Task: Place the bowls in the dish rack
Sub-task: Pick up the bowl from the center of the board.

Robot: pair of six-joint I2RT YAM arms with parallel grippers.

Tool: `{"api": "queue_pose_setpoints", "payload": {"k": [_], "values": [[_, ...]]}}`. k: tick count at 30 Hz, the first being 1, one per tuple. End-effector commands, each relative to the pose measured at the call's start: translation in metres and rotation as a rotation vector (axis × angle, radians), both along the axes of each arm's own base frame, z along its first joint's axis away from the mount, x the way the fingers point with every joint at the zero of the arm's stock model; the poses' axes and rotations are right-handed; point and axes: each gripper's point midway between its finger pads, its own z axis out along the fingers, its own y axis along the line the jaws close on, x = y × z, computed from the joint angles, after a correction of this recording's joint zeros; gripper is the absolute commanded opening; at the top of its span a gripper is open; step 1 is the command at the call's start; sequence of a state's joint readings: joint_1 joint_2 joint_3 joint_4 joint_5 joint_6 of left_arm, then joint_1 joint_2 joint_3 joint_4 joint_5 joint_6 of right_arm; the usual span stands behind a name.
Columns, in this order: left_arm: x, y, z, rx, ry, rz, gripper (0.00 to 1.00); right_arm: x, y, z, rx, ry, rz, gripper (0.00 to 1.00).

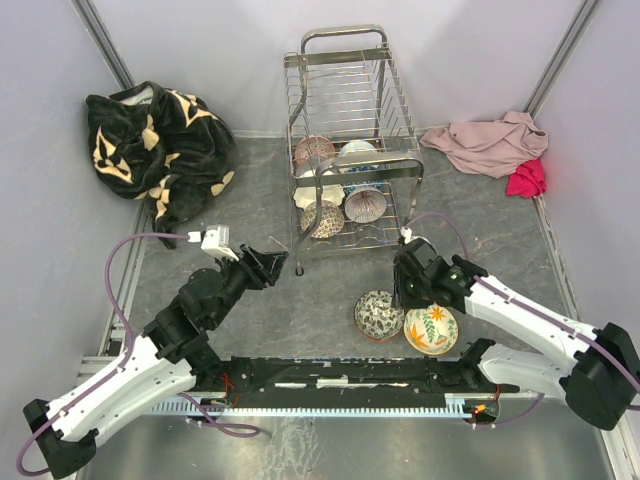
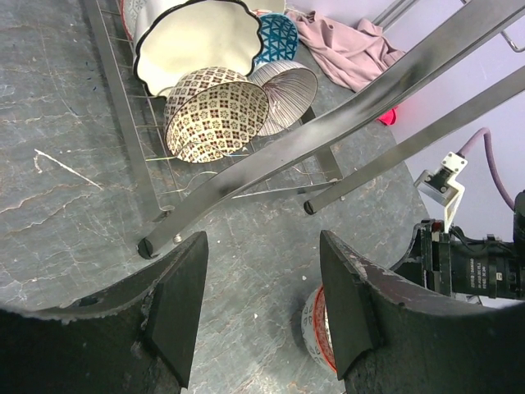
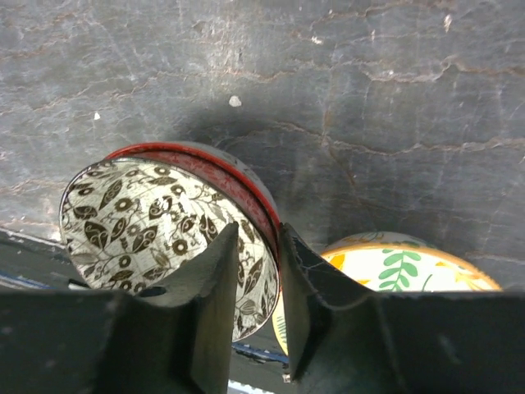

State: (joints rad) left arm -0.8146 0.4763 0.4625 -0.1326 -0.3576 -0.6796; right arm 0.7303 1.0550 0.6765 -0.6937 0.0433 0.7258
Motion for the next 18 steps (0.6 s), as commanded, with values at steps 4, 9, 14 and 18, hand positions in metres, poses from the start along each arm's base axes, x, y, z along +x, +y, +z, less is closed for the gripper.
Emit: {"api": "queue_pose_setpoints", "payload": {"k": [4,9,14,18], "values": [[0.005,0.001,0.006,0.016,-0.033,0.012,0.63,0.022,0.005,0.016,-0.079,-0.101,0.012,0.22],[0.007,-0.002,0.003,0.022,-0.024,0.009,0.63,0.026,0.003,0.026,-0.098,-0.149,0.019,0.10],[0.009,-0.006,-0.001,0.023,-0.014,0.003,0.62,0.029,0.005,0.043,-0.054,-0.225,0.042,0.03],[0.010,-0.008,-0.004,0.026,-0.007,-0.001,0.62,0.030,0.004,0.055,-0.028,-0.278,0.043,0.00]]}}
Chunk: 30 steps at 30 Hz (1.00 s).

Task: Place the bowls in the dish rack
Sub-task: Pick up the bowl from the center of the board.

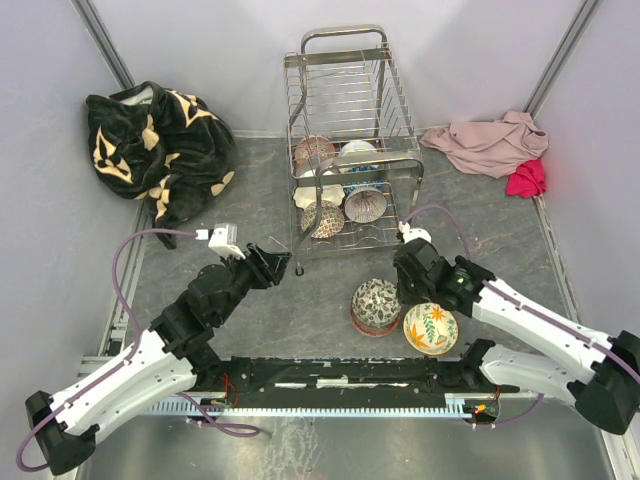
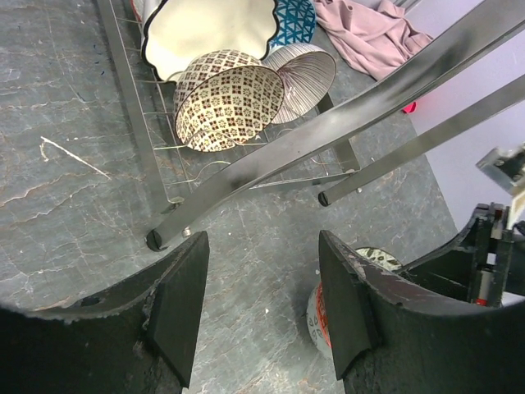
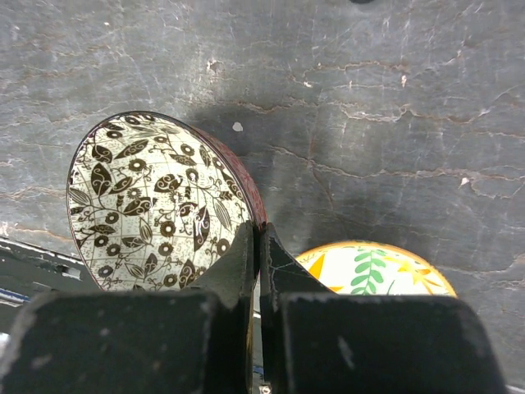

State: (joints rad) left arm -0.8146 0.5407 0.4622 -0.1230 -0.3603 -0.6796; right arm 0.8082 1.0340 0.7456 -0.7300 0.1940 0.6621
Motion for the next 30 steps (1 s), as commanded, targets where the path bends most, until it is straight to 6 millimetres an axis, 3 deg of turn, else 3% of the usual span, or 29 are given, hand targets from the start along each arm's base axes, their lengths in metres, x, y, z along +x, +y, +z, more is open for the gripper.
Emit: {"api": "queue_pose_setpoints", "payload": {"k": [1,8,13,21,25,30], "values": [[0.005,-0.003,0.010,-0.015,-0.044,-0.004,0.62,0.016,0.006,0.033,0.068,-0.143,0.000,0.00],[0.006,-0.002,0.008,-0.009,-0.041,0.004,0.62,0.019,-0.003,0.063,0.155,-0.288,-0.022,0.00],[0.007,0.002,0.013,0.004,-0.050,0.020,0.62,0.031,-0.031,0.091,0.124,-0.448,-0.101,0.00],[0.009,0.006,0.017,0.035,-0.053,0.039,0.62,0.053,-0.103,0.136,-0.058,-0.729,-0.382,0.00],[0.012,0.006,0.016,0.050,-0.049,0.047,0.63,0.067,-0.121,0.154,-0.121,-0.810,-0.483,0.00],[0.018,0.000,0.013,0.069,-0.039,0.044,0.63,0.100,-0.139,0.157,-0.112,-0.819,-0.580,0.00]]}}
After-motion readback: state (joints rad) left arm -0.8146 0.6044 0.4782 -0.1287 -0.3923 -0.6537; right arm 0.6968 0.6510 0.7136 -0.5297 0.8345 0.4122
